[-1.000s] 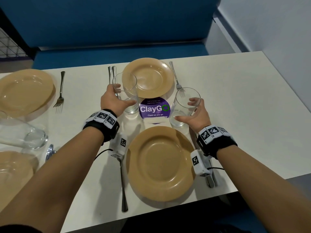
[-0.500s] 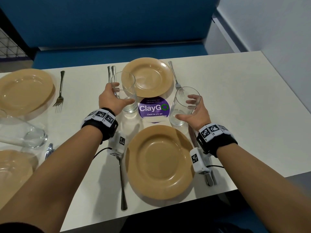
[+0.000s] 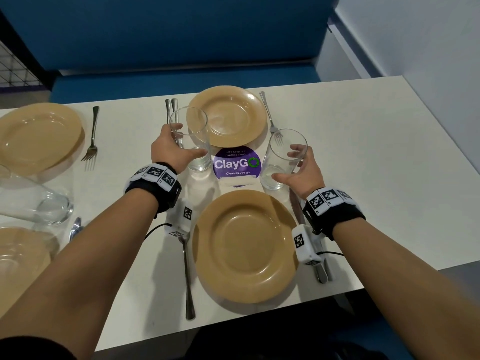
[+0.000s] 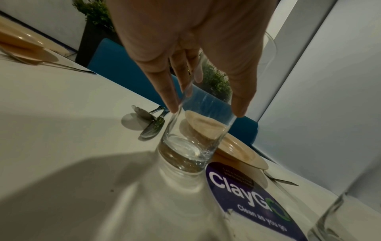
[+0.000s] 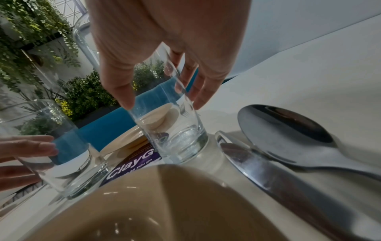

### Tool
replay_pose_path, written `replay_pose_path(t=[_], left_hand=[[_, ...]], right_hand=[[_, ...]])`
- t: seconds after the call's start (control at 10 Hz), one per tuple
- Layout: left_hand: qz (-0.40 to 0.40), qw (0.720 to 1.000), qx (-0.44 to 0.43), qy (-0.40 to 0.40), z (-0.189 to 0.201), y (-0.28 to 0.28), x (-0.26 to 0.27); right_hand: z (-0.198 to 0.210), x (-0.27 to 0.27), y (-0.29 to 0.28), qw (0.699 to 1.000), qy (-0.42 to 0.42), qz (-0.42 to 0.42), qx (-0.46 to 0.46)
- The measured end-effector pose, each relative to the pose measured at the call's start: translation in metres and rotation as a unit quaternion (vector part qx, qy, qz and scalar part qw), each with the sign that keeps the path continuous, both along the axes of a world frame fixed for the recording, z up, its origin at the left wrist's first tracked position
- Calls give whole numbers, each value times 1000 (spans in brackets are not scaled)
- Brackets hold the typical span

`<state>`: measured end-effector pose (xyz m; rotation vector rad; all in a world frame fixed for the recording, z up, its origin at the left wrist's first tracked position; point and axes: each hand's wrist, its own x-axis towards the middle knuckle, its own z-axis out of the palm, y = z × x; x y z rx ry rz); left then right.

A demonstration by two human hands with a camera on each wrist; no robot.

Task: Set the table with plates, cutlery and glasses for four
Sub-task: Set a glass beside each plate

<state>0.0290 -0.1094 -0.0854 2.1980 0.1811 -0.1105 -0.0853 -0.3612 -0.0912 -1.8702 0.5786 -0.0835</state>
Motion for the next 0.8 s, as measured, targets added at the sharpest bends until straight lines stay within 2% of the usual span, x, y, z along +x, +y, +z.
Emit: replay_pose_path(t=[0.6, 0.8], left_hand=[[0, 1000, 13, 25, 7, -4, -9], [2, 997, 19, 69, 26, 6, -26]], right_hand=[[-1, -1, 1, 1000, 17, -3, 6], [11, -11, 5, 995, 73, 5, -62]])
